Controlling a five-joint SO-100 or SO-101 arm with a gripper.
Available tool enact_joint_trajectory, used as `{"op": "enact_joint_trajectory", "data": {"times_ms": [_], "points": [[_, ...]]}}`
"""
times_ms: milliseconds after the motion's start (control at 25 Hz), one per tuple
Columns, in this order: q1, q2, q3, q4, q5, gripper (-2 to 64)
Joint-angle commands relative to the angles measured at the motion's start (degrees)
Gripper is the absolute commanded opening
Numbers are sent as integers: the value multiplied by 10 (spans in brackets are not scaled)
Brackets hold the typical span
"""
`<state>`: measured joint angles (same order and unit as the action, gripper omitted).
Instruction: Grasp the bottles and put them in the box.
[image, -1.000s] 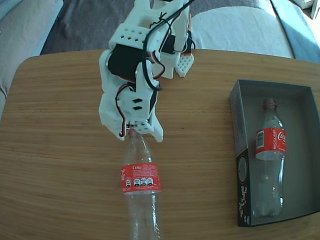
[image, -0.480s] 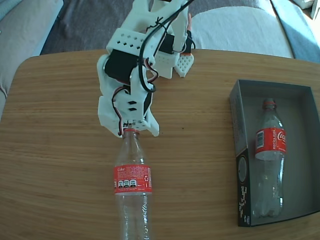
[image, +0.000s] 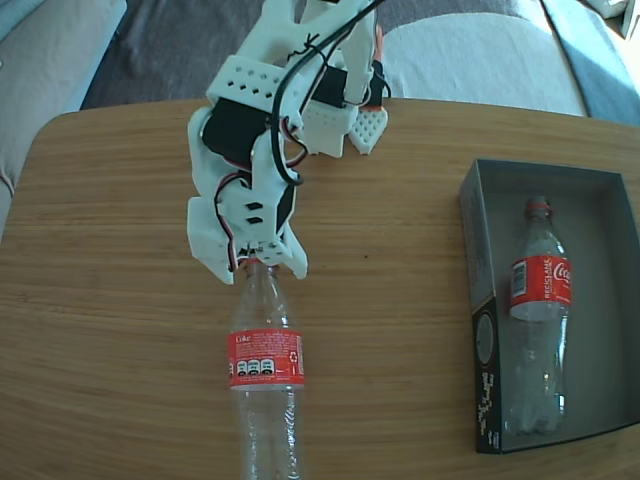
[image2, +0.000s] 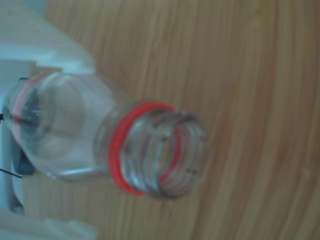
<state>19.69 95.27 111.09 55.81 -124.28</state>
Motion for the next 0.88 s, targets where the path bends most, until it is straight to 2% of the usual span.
{"op": "enact_joint_trajectory", "data": {"times_ms": [0,560,840], "points": [[8,14,12,-26,-3,379],[46,17,105,-127,0,377],[41,16,100,-130,6,377]]}}
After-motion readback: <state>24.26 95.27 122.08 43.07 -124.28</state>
